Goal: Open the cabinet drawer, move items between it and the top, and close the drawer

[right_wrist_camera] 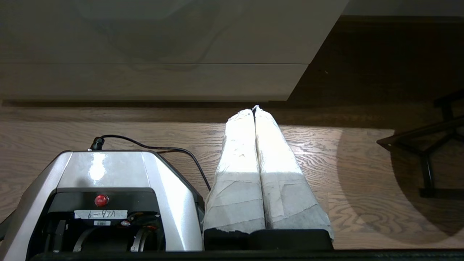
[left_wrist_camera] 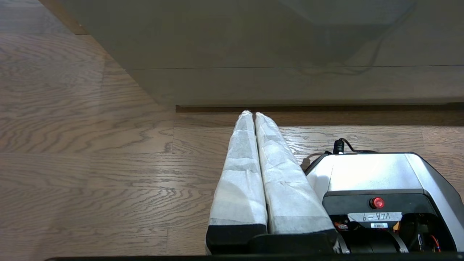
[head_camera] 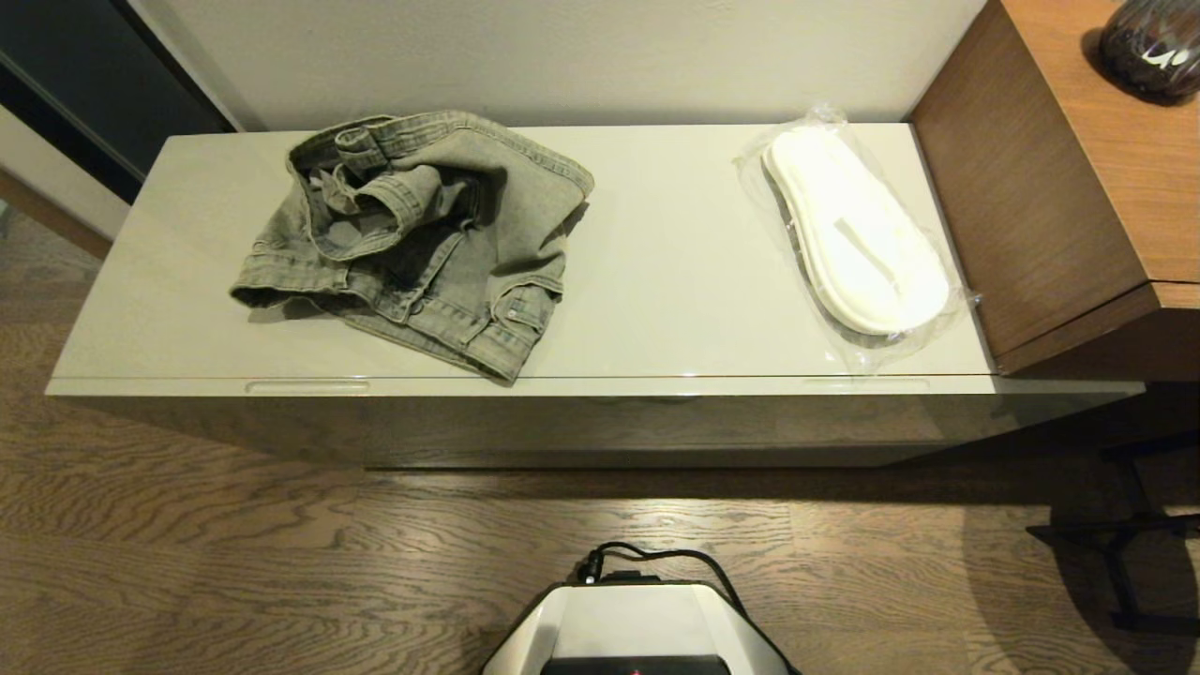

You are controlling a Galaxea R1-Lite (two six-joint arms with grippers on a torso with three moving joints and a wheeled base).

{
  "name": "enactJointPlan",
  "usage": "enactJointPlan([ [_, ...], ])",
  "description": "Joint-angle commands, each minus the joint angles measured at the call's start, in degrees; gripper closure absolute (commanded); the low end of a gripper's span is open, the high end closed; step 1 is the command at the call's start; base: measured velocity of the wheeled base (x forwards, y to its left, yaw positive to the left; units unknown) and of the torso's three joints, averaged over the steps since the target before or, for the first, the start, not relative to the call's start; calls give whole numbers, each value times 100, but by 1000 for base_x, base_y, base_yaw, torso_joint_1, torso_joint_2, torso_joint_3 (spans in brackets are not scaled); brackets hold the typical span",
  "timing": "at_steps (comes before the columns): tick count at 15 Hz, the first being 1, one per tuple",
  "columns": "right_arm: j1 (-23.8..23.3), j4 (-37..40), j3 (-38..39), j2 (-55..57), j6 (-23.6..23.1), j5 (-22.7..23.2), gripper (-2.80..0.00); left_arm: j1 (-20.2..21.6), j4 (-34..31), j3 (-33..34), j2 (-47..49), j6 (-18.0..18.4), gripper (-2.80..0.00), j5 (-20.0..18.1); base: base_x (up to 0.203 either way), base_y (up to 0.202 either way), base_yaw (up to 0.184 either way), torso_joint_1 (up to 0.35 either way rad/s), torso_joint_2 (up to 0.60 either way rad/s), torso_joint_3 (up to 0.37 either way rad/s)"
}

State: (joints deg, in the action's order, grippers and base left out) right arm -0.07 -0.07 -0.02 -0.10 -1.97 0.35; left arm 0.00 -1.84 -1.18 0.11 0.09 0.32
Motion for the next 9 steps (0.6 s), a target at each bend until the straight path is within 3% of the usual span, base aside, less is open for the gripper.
enactJointPlan([
  [1,-1,-1,11,10,-5,0,0,0,0,-5,7,-1,0,3,0,0,0,0,0,0],
  [9,7,-1,11,10,66,-9,0,0,0,-5,7,-1,0,3,0,0,0,0,0,0],
])
